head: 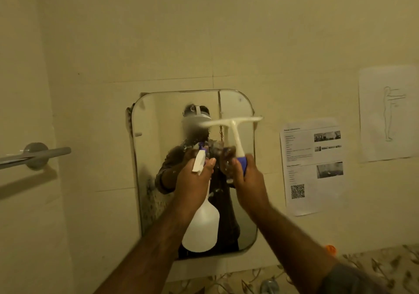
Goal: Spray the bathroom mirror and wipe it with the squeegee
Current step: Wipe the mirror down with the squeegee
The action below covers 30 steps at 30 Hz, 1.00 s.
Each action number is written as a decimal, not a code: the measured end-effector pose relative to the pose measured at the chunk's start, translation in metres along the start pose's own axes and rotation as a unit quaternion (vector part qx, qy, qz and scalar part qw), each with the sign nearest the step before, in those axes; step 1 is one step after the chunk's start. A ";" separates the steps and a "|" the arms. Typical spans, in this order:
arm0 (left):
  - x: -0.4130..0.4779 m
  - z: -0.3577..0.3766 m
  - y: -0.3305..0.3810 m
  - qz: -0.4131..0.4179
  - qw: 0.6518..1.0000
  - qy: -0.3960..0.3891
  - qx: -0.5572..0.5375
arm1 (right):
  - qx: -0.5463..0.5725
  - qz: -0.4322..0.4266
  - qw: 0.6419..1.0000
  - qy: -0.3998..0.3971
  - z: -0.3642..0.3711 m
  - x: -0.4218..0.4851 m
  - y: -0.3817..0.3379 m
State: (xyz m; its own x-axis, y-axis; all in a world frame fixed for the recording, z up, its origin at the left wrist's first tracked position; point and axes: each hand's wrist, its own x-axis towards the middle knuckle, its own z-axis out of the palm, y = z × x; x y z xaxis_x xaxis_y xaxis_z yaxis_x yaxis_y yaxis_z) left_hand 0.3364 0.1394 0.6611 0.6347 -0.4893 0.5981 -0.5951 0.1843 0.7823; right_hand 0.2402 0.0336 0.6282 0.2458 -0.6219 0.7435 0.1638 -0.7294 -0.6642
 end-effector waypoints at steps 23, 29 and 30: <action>-0.056 -0.005 -0.019 -0.023 1.000 -0.012 0.000 | -0.038 0.199 0.979 0.014 -0.053 -0.131 0.029; -0.036 0.001 -0.001 -0.075 0.993 -0.067 -0.069 | -0.001 0.007 1.000 0.023 -0.062 -0.007 -0.052; -0.034 0.003 0.000 -0.089 0.990 -0.070 -0.082 | 0.010 0.005 1.000 0.013 -0.061 0.009 -0.058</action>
State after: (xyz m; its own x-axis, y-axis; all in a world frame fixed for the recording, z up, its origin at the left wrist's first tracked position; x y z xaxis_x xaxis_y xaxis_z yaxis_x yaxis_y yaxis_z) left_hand 0.3131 0.1539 0.6402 0.6416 -0.6376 0.4264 -0.3838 0.2145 0.8982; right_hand 0.1749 0.0533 0.6785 0.2224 -0.6359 0.7391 0.1801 -0.7182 -0.6721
